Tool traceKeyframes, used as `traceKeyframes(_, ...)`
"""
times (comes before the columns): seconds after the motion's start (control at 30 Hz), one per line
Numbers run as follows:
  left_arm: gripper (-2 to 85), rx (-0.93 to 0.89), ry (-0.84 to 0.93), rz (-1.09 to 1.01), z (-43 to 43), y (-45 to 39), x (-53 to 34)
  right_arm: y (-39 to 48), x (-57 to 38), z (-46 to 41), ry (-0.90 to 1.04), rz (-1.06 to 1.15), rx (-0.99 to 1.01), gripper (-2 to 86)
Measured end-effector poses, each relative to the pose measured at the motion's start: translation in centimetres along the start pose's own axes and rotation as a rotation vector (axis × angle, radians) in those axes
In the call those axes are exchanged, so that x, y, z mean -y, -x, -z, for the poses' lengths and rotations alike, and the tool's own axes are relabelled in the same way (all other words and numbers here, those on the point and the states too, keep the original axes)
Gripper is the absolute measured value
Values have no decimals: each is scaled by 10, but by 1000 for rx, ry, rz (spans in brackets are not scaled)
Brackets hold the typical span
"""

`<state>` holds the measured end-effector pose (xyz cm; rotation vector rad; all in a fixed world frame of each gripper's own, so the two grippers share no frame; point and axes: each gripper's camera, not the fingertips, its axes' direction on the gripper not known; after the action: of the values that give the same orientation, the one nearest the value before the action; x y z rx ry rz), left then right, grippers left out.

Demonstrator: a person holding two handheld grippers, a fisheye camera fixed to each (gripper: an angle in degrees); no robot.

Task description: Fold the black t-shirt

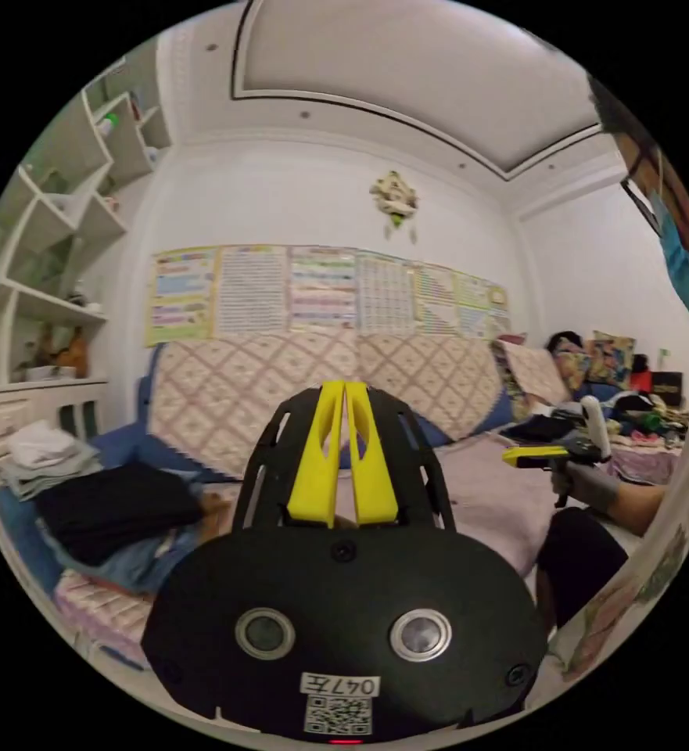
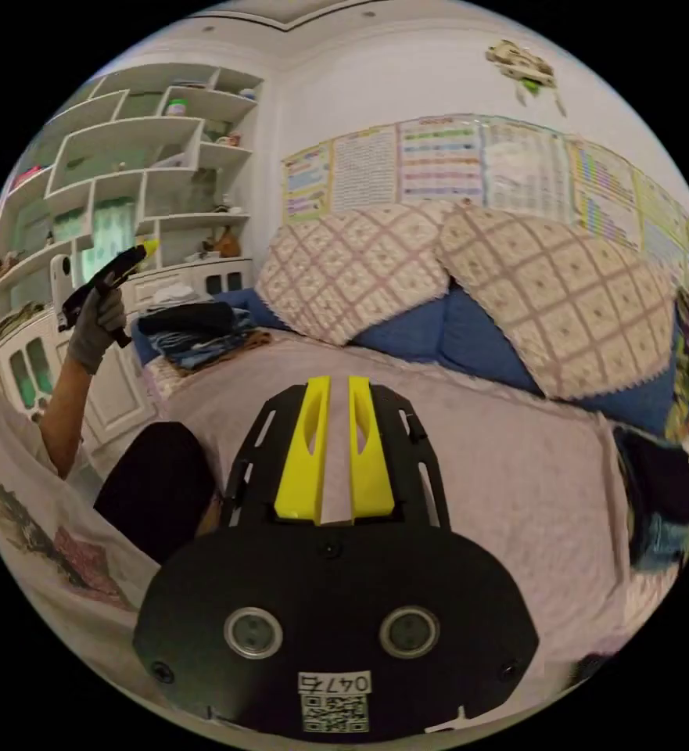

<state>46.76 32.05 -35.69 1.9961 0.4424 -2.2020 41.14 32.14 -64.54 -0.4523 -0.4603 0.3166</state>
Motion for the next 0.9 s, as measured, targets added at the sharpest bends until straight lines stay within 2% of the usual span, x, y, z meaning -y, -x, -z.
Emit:
traceKeyframes(0.03,-10,-102,30,-10,-39,-25,-2,-10,0,9,6,-26,-22,5)
traceKeyframes(0.13,-10,-243,87,-49,-128,-86,-11,-61,-3,52,31,-158,-164,12)
traceKeyframes(0.27,-9,-240,137,-28,-215,-134,-43,-124,-5,110,45,-301,-382,51)
traceKeyframes(0.37,-9,-228,233,-1,-272,-157,-80,-163,8,134,76,-299,-582,107)
traceKeyframes(0.43,-8,-205,364,-73,-309,-176,-100,-187,22,141,75,-273,-681,126)
traceKeyframes(0.5,-8,-217,400,-92,-327,-184,-106,-218,47,136,139,-173,-754,130)
traceKeyframes(0.7,-8,-335,414,74,-374,-168,-127,-277,96,92,476,52,-802,123)
traceKeyframes(0.9,-9,-393,432,232,-426,-141,-148,-278,129,101,575,208,-914,63)
